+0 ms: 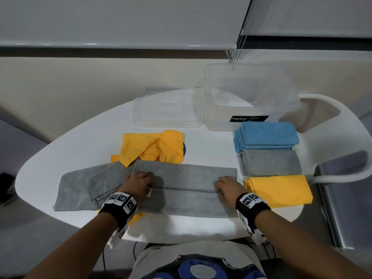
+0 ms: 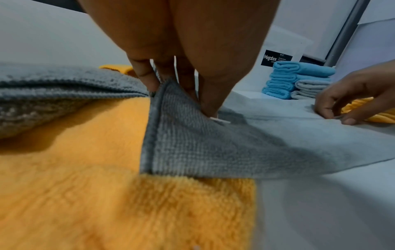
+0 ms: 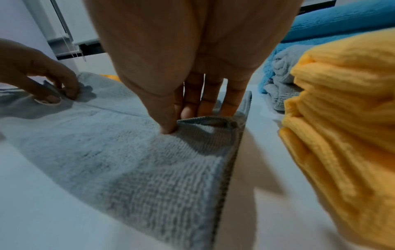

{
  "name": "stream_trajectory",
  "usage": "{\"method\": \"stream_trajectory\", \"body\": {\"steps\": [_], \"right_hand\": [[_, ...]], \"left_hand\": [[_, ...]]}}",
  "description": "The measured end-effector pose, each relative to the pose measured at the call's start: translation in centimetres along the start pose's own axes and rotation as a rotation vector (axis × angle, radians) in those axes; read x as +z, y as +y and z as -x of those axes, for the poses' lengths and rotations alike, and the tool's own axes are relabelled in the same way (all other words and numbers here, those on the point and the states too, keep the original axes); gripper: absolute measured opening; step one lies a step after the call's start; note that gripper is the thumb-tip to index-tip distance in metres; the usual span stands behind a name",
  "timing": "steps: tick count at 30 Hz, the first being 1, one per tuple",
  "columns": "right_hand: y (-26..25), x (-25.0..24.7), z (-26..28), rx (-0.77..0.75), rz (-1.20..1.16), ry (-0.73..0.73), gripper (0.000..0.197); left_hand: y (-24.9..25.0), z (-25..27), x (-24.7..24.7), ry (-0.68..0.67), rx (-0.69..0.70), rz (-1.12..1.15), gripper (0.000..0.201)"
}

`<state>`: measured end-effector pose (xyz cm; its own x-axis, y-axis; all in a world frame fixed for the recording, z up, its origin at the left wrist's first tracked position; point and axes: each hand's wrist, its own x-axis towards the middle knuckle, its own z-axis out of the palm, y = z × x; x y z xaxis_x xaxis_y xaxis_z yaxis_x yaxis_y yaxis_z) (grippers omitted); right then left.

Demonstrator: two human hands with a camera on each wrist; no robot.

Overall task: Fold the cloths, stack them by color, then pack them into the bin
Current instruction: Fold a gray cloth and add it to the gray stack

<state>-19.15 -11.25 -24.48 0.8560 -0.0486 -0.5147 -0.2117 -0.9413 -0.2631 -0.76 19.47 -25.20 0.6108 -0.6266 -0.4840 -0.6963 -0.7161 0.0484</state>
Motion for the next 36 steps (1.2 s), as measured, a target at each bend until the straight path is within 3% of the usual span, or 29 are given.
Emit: {"method": "stream_trajectory", "body": {"steps": [7,9,13,16,19,23,27,31,36], "right_hand": [[-0.1,-0.2,-0.2,0.010,0.011,-0.043,0.014],[-0.4,-0.6,-0.1,0.004,0.014,-0.012,0.022],[-0.2,-0.8,0.2,0.040,0.064,0.072,0.055],[0.1,-0.2,0.4,0.069,0.072,-0.011,0.056],[0.1,-0.1,0.5,0.073,0.091,-0.017,0.054],[0.0,-0.4,0.6,0.088,0.094,-0.005,0.053],[-0.1,0.0,1.2,0.111,0.064,-0.007,0.052],[0.1,0.5,2.2,0.123,0.084,0.001,0.055],[0.1,0.8,3.8,0.162,0.000,-0.083,0.060]], "left_hand": [[0.1,-0.1,-0.5,-0.025,-0.032,0.029,0.039],[0.4,0.3,-0.8,0.035,-0.073,0.049,0.040],[0.4,1.8,-0.8,0.181,-0.406,0.290,0.052],[0.0,2.1,-0.1,0.159,-0.537,0.528,0.058],[-0.3,1.6,0.3,0.147,-0.542,0.588,0.054],[-0.4,1.2,0.1,0.107,-0.528,0.560,0.031],[0.3,1.3,-0.9,0.187,-0.450,0.560,0.014],[0.9,-0.8,-4.1,0.262,-0.310,0.507,0.014],[3.5,-7.4,-9.7,0.299,-0.193,0.290,0.021]]}}
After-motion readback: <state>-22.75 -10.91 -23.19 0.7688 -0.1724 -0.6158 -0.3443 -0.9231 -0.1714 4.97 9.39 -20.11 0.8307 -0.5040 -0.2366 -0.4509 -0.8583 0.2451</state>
